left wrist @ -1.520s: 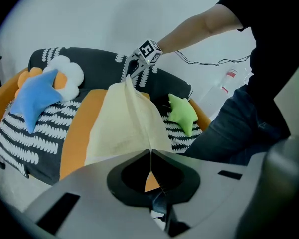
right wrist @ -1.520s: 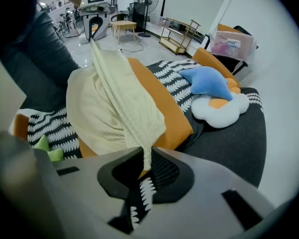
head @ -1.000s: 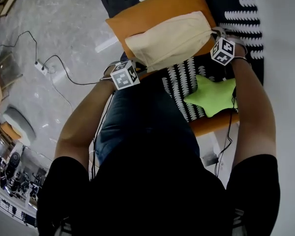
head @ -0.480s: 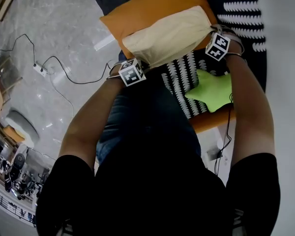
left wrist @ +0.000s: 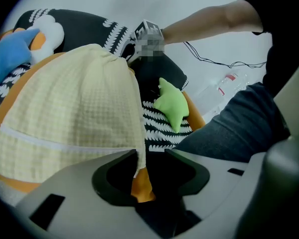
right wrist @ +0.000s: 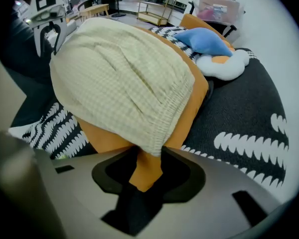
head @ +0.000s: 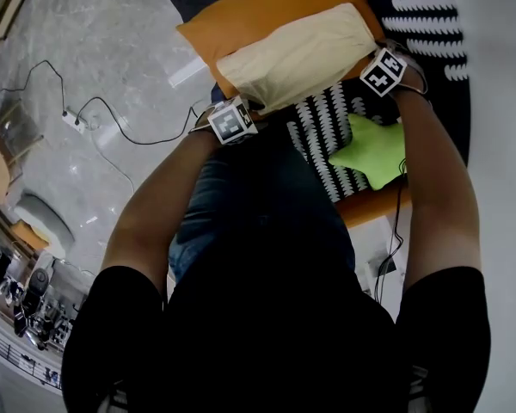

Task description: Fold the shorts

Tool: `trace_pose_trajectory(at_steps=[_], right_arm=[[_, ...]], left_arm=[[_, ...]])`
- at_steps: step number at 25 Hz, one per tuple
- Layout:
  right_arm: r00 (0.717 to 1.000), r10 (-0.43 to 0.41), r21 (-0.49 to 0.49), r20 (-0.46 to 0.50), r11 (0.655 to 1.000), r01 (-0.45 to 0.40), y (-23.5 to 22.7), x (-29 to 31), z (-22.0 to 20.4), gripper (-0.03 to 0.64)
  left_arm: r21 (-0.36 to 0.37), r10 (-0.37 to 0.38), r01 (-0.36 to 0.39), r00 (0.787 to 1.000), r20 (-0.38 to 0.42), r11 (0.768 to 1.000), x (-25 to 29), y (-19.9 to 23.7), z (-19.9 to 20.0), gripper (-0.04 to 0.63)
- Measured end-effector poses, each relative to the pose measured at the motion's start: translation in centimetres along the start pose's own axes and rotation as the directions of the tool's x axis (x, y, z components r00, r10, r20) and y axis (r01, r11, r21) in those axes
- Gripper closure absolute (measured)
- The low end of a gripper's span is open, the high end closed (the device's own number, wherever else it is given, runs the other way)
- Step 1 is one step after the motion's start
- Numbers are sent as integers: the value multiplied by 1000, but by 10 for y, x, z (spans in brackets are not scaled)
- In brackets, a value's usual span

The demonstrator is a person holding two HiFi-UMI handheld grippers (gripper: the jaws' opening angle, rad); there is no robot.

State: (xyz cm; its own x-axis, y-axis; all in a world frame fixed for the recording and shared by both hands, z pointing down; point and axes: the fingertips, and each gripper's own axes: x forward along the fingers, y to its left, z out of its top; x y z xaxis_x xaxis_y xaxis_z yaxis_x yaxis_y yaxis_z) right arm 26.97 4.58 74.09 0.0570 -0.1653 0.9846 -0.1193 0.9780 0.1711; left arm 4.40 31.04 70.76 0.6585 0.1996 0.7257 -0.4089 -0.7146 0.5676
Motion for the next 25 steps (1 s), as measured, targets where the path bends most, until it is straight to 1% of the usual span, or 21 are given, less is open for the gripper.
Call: trace_pose_trajectory(at_steps=[2, 3, 6, 9, 11, 14, 16, 19, 21, 23, 25], right_arm=[[1000, 15, 33, -18, 999, -14, 1, -6, -6, 425], [999, 20, 54, -25, 998, -19, 2, -11, -9, 403], [999, 31, 168, -24, 985, -26, 3, -31, -21, 403], [999, 43, 307, -5, 951, -40, 7, -48, -35, 400], [998, 53, 381, 13, 923, -54, 14, -57, -42, 402], [997, 65, 461, 37, 884, -75, 27, -74, -54, 400], [997, 68, 487, 48, 869, -83, 37, -88, -62, 402], [996, 68, 514, 64, 853, -91, 49, -98, -66, 403], [995, 59, 545, 84, 833, -96, 53, -104, -65, 406], [991, 47, 590, 122, 799, -111, 55, -109, -60, 411], [985, 27, 638, 173, 758, -133, 52, -114, -55, 414]], left_arm=[[-12, -17, 17, 1000, 2, 1000, -7, -6, 2, 387], [-13, -24, 24, 1000, 2, 1000, -12, -10, 4, 387], [-9, -41, 41, 999, -1, 999, -35, -20, 12, 382], [2, -40, 40, 999, -21, 999, -56, -21, 17, 373], [13, -63, 63, 997, -40, 998, -65, -23, 20, 352], [66, -105, 113, 988, -111, 991, -75, -38, 26, 318], [88, -109, 122, 984, -143, 989, -80, -47, 31, 314], [89, -89, 101, 987, -135, 991, -83, -48, 42, 314], [105, -72, 85, 990, -123, 991, -85, -45, 49, 313], [108, -63, 76, 991, -116, 991, -90, -42, 55, 313], [102, -58, 69, 992, -108, 992, -97, -34, 64, 313]])
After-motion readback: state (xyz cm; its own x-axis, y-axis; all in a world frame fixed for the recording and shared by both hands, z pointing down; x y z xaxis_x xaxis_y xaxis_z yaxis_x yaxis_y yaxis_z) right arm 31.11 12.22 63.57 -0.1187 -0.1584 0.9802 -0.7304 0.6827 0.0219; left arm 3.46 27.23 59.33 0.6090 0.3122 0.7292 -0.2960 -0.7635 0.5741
